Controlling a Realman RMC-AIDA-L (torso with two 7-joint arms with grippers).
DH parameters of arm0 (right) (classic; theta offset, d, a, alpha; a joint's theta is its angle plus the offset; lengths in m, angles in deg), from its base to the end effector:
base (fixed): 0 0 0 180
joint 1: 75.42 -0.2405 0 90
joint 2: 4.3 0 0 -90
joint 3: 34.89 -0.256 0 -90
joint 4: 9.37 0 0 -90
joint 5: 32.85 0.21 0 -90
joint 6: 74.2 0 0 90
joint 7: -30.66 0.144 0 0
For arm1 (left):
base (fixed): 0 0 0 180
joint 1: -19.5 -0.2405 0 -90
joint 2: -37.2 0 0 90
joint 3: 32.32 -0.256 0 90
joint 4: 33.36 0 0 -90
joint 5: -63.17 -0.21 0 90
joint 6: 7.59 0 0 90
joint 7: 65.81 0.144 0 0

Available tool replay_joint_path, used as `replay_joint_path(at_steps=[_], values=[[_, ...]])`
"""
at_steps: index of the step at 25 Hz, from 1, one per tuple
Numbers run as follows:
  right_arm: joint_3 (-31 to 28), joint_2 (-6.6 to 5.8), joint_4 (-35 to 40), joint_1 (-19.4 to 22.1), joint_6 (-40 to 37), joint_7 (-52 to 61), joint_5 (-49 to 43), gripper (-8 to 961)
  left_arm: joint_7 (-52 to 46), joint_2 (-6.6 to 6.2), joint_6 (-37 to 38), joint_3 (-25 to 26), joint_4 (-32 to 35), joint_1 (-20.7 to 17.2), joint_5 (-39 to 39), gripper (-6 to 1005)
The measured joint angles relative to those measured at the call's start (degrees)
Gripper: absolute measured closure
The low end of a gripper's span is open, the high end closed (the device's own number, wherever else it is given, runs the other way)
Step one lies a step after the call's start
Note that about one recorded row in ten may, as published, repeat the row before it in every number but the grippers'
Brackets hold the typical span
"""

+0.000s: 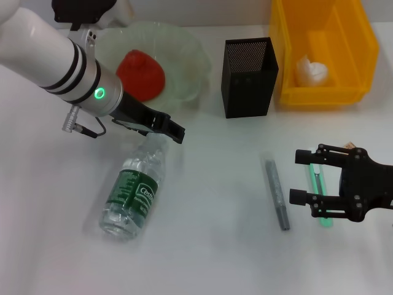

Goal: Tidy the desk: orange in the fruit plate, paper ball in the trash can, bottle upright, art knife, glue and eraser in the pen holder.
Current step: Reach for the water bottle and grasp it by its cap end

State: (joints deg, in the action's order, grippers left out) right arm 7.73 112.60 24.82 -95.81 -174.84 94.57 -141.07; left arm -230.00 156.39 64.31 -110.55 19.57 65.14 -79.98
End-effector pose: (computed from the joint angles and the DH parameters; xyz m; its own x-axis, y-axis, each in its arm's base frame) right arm 0.2936 0.2627 0.0072 0.7854 -0.2174 -0.5796 -0.3389 -0.9345 -0.1087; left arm -0.1774 0.3976 -0.0476 0.4911 0.8706 0.0279 0.8002 -0.4383 -0.4092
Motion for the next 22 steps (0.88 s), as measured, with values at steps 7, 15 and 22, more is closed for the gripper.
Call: replay_joint_path(at_steps=[7,15,22], values=[[0.0,0.00,-0.1,0.0,0.0,-0.1,0.0,181,0.1,0.00,-1.0,-1.4,-0.3,-0.5,-0.2,199],[0.0,0.00,-0.1,0.0,0.0,-0.1,0.1,182,0.8,-0.01,-1.8,-2.9,-0.4,-0.7,-0.4,425],[-0.1,0.00,-0.1,-0.1,0.0,-0.1,0.2,182,1.8,0.00,-2.0,-4.2,-0.4,-0.6,-0.5,520]])
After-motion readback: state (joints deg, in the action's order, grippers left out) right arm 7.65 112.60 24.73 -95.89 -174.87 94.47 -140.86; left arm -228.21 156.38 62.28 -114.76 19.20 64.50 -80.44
